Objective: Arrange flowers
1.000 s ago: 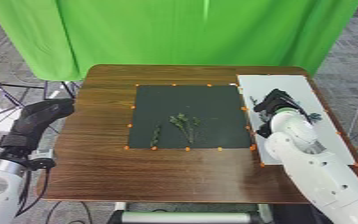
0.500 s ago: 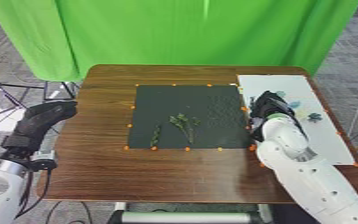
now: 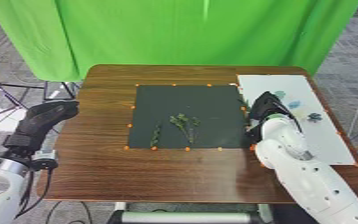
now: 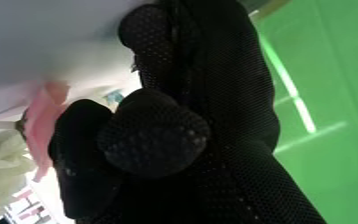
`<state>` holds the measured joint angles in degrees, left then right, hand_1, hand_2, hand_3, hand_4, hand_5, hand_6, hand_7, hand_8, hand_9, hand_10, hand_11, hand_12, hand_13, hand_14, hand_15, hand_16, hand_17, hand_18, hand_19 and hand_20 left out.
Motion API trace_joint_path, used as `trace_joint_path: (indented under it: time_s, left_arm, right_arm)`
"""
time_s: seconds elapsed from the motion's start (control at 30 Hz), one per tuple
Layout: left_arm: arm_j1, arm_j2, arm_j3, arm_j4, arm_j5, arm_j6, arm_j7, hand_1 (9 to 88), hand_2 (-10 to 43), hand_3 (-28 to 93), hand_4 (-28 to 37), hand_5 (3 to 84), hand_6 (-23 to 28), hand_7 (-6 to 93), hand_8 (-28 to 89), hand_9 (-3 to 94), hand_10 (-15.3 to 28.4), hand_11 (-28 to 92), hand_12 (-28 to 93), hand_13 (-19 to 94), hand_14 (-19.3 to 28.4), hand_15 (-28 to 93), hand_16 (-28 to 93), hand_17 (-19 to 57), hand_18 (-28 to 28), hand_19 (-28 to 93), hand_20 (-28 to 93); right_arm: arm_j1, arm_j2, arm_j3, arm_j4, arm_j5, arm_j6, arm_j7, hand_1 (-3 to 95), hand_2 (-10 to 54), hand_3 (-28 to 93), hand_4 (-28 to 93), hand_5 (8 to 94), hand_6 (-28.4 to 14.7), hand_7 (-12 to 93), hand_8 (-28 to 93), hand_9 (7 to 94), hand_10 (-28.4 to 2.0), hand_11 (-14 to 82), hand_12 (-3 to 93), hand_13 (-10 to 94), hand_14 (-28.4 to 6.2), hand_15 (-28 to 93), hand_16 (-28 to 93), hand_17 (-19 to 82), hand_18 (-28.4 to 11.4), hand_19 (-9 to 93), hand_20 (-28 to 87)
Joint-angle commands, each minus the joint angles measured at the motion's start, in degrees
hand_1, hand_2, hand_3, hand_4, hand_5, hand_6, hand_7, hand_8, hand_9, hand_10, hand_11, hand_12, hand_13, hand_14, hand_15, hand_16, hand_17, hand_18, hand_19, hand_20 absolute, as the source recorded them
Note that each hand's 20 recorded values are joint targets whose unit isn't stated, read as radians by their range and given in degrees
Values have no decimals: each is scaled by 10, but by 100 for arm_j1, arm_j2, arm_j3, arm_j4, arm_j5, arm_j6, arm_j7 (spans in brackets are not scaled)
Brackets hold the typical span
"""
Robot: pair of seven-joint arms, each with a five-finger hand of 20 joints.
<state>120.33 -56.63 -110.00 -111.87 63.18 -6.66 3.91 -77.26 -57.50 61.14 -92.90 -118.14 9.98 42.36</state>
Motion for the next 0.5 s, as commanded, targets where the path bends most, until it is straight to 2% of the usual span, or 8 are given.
trace_joint_path:
  time_s: [0.03,0.27,0.3,0.5]
  left_arm:
    - [35,-40,-24,-44,1,-68,-50,333,-64,607,-153,483,45,162,-65,457,136,207,119,352,180,189,25,35,141,82,180]
    - [72,-37,-63,-73,-2,-83,-64,333,-64,607,-152,484,45,159,-65,456,137,207,119,351,180,189,25,35,141,83,180]
    - [26,-15,-35,-47,0,-94,-58,333,-64,607,-152,484,45,159,-65,456,137,207,119,351,180,189,25,35,141,83,180]
    - [48,-3,-48,-56,-5,-114,-94,333,-65,607,-151,483,45,160,-65,456,137,207,119,350,181,188,25,35,141,82,180]
  right_arm:
    - [-119,223,-98,-366,-464,343,-128,946,-95,-225,444,780,-40,273,246,911,-108,142,500,937,2,576,276,682,-81,932,454]
    - [2,436,-58,-851,-341,322,-243,946,-95,-226,445,779,-39,280,245,911,-109,142,501,937,2,575,277,683,-77,932,453]
    - [9,451,-49,-926,-323,282,-219,946,-95,-227,446,778,-39,281,245,911,-109,141,501,937,2,575,277,683,-77,932,453]
    - [-27,411,-100,-1301,-241,304,-311,946,-95,-228,447,777,-38,285,242,911,-107,141,500,937,3,576,279,683,-77,932,453]
